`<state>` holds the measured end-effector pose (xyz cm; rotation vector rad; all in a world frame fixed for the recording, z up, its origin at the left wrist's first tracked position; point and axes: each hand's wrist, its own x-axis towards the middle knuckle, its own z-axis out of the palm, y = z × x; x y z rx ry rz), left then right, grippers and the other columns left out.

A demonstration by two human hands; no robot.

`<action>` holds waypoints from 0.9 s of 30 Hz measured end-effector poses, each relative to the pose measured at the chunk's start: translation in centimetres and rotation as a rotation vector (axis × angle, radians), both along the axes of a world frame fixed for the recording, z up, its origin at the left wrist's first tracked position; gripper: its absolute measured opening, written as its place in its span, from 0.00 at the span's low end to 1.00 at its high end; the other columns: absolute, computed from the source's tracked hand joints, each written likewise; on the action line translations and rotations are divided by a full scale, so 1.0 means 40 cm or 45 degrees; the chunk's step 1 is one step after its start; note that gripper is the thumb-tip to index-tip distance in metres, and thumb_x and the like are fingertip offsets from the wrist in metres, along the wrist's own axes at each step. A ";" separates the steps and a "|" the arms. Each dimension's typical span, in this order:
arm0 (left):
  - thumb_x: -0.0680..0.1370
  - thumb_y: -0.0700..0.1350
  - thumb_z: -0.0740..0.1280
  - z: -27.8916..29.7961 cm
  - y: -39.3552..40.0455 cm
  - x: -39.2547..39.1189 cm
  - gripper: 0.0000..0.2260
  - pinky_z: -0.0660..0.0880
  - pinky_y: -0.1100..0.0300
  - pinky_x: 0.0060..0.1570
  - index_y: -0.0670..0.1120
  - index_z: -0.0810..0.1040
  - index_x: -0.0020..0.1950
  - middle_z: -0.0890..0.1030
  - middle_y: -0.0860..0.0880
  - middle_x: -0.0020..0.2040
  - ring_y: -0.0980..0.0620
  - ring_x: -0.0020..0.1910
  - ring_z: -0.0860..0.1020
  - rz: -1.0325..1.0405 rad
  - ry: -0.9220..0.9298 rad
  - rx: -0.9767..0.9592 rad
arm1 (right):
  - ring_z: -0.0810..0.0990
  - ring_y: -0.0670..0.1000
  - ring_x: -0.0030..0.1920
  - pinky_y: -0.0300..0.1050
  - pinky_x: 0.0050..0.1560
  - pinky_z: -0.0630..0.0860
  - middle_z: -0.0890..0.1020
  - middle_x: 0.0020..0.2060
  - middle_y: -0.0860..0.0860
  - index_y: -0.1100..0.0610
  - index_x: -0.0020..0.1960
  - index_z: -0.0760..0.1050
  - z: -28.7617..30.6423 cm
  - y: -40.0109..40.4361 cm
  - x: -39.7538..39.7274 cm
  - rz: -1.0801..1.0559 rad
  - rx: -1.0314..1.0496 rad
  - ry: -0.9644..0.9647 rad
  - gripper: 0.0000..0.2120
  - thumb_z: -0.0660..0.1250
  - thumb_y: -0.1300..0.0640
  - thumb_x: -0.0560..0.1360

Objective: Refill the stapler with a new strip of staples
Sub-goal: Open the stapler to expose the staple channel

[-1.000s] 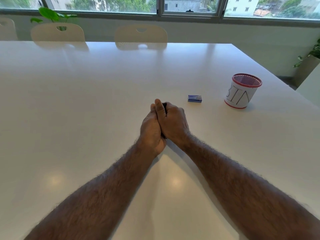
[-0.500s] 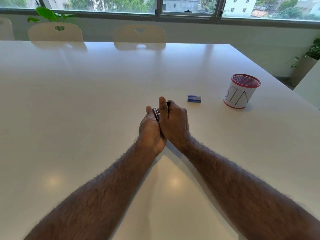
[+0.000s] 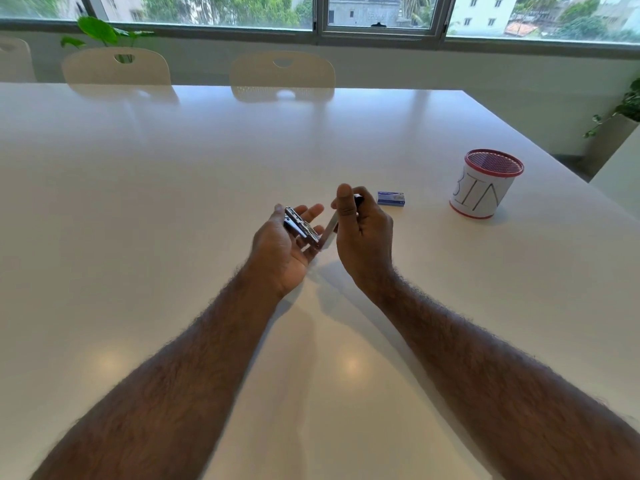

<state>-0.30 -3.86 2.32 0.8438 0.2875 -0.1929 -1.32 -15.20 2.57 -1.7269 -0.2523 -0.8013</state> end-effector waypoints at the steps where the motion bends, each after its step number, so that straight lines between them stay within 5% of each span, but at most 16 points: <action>1: 0.83 0.56 0.50 0.000 0.009 0.004 0.21 0.74 0.51 0.58 0.43 0.73 0.59 0.84 0.44 0.55 0.42 0.61 0.78 0.001 -0.005 0.023 | 0.76 0.49 0.27 0.38 0.27 0.70 0.78 0.27 0.42 0.53 0.39 0.73 0.002 -0.001 -0.006 0.046 -0.017 -0.015 0.14 0.60 0.49 0.81; 5: 0.83 0.54 0.50 0.002 0.029 0.011 0.21 0.77 0.51 0.54 0.40 0.75 0.53 0.81 0.40 0.52 0.43 0.57 0.79 0.055 0.010 -0.007 | 0.71 0.47 0.23 0.38 0.23 0.66 0.77 0.25 0.39 0.57 0.41 0.75 0.000 -0.004 -0.020 0.206 -0.105 -0.082 0.11 0.64 0.51 0.78; 10: 0.83 0.54 0.50 0.003 0.050 0.016 0.23 0.76 0.61 0.33 0.38 0.75 0.48 0.73 0.43 0.39 0.51 0.36 0.72 0.109 0.076 -0.144 | 0.66 0.43 0.24 0.34 0.26 0.66 0.72 0.26 0.44 0.60 0.40 0.76 -0.016 -0.010 -0.045 0.252 -0.422 -0.255 0.11 0.69 0.54 0.76; 15: 0.83 0.55 0.50 -0.015 0.083 0.031 0.22 0.70 0.61 0.36 0.40 0.75 0.48 0.72 0.46 0.36 0.53 0.32 0.70 0.078 0.088 -0.167 | 0.68 0.44 0.28 0.41 0.26 0.71 0.76 0.32 0.45 0.60 0.42 0.76 -0.024 -0.007 -0.062 0.333 -0.813 -0.394 0.13 0.71 0.51 0.74; 24: 0.83 0.53 0.51 -0.015 0.079 0.010 0.20 0.67 0.66 0.22 0.40 0.74 0.49 0.71 0.49 0.30 0.55 0.23 0.69 -0.058 0.042 -0.166 | 0.75 0.49 0.28 0.45 0.27 0.75 0.79 0.32 0.49 0.60 0.41 0.78 -0.019 -0.004 -0.097 0.518 -0.939 -0.420 0.22 0.69 0.39 0.70; 27: 0.83 0.52 0.52 -0.014 0.071 0.007 0.19 0.66 0.66 0.23 0.39 0.74 0.48 0.71 0.49 0.29 0.56 0.23 0.69 -0.044 0.022 -0.139 | 0.71 0.46 0.26 0.43 0.26 0.73 0.77 0.30 0.49 0.59 0.39 0.77 -0.027 0.002 -0.095 0.499 -0.806 -0.351 0.16 0.69 0.45 0.72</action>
